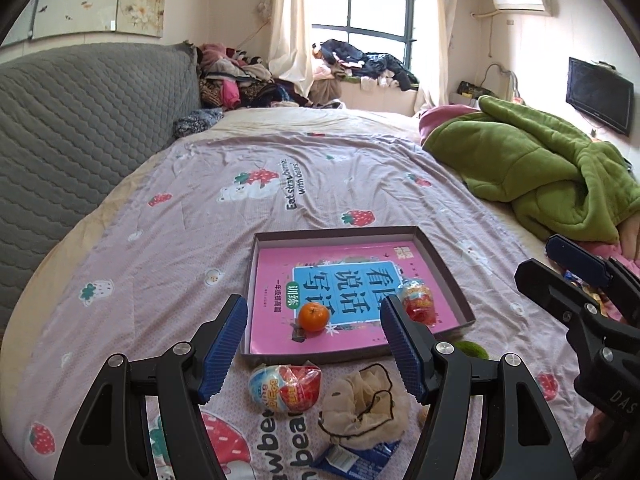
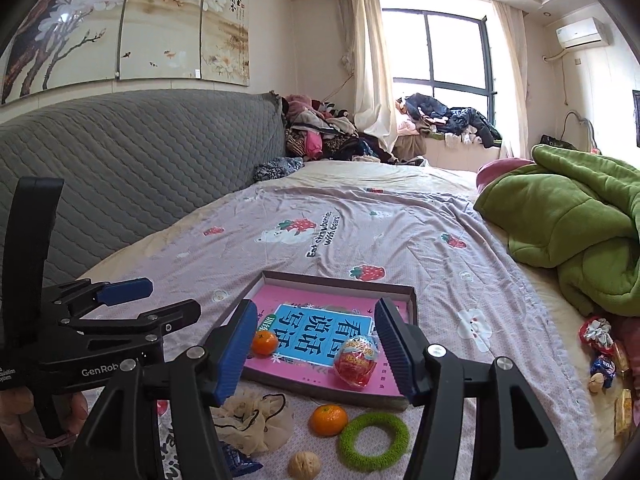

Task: Organize objects
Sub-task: 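Withdraw both open tools from the tray back toward the remaining items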

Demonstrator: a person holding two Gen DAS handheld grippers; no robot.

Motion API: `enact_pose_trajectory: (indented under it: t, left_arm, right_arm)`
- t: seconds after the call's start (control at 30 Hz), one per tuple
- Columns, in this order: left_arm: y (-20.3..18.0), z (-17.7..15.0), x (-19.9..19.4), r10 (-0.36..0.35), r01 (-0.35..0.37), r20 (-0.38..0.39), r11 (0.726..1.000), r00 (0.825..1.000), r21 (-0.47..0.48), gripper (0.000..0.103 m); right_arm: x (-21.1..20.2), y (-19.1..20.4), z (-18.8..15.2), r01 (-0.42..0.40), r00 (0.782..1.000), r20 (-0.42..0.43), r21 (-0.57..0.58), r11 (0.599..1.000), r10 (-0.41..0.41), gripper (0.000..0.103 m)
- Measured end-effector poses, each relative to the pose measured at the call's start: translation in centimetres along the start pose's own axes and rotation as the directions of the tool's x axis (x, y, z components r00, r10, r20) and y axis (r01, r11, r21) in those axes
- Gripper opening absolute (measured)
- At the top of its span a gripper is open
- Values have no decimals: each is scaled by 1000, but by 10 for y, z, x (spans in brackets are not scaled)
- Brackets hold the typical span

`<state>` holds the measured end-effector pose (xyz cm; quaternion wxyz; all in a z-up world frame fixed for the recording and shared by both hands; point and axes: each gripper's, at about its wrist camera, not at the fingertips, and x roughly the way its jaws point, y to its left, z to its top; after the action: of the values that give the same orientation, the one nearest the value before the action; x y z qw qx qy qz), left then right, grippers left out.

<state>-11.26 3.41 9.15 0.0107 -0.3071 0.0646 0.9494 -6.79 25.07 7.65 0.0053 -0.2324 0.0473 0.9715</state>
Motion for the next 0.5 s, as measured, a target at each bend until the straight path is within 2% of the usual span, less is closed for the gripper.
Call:
enact_pose_trajectory:
  t: [0.5]
  left_arm:
    - [-6,-25,-30,-32,31,9,999,999,24,71]
  right_arm:
    - [-36,5,-15,5,1000,27,-14,1000,-5,61]
